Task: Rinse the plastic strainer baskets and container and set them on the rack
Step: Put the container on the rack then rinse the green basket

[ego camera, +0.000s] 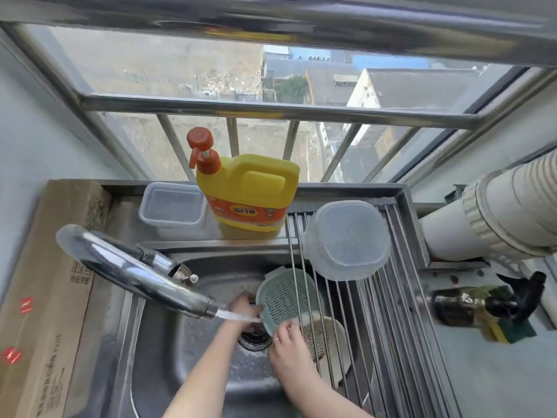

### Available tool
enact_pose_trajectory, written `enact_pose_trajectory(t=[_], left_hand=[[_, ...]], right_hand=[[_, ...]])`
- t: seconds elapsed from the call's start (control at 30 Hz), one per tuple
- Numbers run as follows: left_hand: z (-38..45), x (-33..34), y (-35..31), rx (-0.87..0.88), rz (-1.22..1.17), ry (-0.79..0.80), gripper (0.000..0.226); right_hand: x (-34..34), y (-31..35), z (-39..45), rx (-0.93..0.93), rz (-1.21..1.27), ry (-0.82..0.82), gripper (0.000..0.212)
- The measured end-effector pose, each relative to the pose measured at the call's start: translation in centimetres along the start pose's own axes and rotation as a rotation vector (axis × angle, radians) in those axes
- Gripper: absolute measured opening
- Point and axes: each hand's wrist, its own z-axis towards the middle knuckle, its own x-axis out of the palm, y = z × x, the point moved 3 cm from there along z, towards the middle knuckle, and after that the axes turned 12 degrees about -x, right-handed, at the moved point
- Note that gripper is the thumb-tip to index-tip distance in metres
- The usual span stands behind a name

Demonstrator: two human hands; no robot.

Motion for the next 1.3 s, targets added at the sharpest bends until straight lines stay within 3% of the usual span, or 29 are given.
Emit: enact_pose_trajectory(t=[0.1, 0.33, 0.47, 0.57, 0.67, 0.8, 0.93, 1.07, 1.17, 1.23, 1.3], left_hand=[[0.2, 0.2, -0.3, 0.046, 0.061, -0.02, 0.033], [-0.6, -1.5, 0.1, 0.084, -0.152, -0.142, 0.01], [-1.3, -2.4, 4.0, 0.102, -0.351, -0.162, 0.018], [-3.3, -3.4, 6.1, 0.067, -0.411, -0.353, 0.003], [-6.2, -4.9, 6.1, 0.099, -0.419, -0.508, 0.013], [-8.3, -5.7, 6.2, 0.135, -0.465, -0.516, 0.01], [-7.9, -5.7, 6.8, 0.133, -0.558, -0.409, 0.023], [-10.9, -6.9, 5.2, 0.13, -0.622, -0.36, 0.004], [-11.5, -7.2, 5.0, 0.071, -0.713, -0.271, 0.011], [-11.4, -7.7, 5.3, 0.025, -0.75, -0.225, 0.008], [-11.4, -8.0, 5.7, -0.023, -0.805, -0.139, 0.008]], right_hand=[[-0.8, -0.1, 0.9, 0.016, -0.012, 0.071, 0.044], [-1.3, -0.2, 1.5, 0.039, 0.119, 0.122, 0.041], [0.2, 0.3, 1.9, 0.016, 0.109, 0.133, 0.043], [1.8, 0.6, 2.4, -0.024, 0.116, 0.17, 0.055], [2.4, 0.6, 2.2, -0.061, 0.164, 0.236, 0.063], [1.7, 0.7, 2.0, -0.07, 0.382, 0.267, 0.056], [-0.5, 0.3, 0.6, -0.001, 0.678, 0.065, 0.045], [-1.8, -1.4, -1.5, 0.374, 1.371, -0.371, 0.033], [-3.1, -2.5, -2.9, 0.614, 1.927, -0.594, 0.017], [-4.5, -2.9, -4.2, 0.647, 2.056, -0.724, 0.016], [-5.8, -3.4, -5.5, 0.645, 2.003, -0.894, 0.023]])
